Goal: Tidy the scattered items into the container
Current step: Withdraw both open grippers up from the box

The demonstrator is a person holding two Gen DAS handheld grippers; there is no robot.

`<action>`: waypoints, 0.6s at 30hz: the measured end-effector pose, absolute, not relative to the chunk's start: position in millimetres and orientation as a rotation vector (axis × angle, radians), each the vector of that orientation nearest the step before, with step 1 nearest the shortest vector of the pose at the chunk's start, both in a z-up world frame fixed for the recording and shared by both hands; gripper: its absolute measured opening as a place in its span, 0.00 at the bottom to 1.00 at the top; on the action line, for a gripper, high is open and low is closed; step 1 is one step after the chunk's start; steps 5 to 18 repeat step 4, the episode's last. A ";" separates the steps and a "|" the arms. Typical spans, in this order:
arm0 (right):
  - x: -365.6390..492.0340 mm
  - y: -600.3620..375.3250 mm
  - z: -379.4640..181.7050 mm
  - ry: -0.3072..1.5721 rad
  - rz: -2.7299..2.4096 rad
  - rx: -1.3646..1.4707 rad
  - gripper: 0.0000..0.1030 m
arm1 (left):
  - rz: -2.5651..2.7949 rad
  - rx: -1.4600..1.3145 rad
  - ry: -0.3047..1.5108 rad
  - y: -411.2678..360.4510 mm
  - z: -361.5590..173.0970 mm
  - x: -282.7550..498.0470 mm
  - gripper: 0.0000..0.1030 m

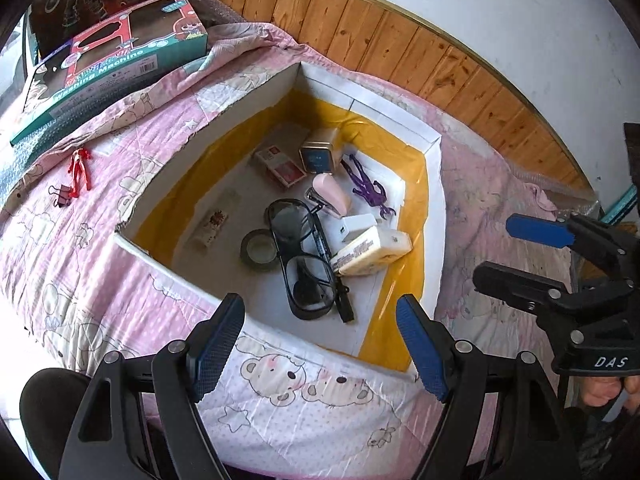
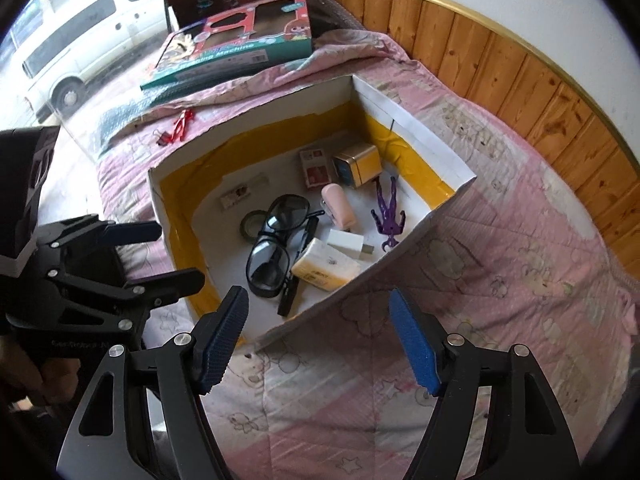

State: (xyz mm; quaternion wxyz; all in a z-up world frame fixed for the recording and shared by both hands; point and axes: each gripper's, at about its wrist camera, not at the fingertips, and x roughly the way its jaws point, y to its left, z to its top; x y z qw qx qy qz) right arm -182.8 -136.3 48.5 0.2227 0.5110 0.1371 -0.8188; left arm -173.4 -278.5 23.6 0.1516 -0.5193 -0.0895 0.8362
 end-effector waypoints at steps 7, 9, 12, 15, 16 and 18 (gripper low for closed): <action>-181.5 -140.0 49.1 0.410 -2.256 1.421 0.73 | 2.396 -1.489 -0.257 -277.5 23.2 -171.7 0.77; -181.5 -140.0 49.1 0.410 -2.256 1.421 0.73 | 2.396 -1.489 -0.257 -277.5 23.2 -171.7 0.77; -181.5 -140.0 49.1 0.410 -2.256 1.421 0.73 | 2.396 -1.489 -0.257 -277.5 23.2 -171.7 0.77; -181.5 -140.0 49.1 0.410 -2.256 1.421 0.73 | 2.396 -1.489 -0.257 -277.5 23.2 -171.7 0.77; -181.5 -140.0 49.1 0.410 -2.256 1.421 0.73 | 2.396 -1.489 -0.257 -277.5 23.2 -171.7 0.77; -181.5 -140.0 49.1 0.410 -2.256 1.421 0.73 | 2.396 -1.489 -0.257 -277.5 23.2 -171.7 0.77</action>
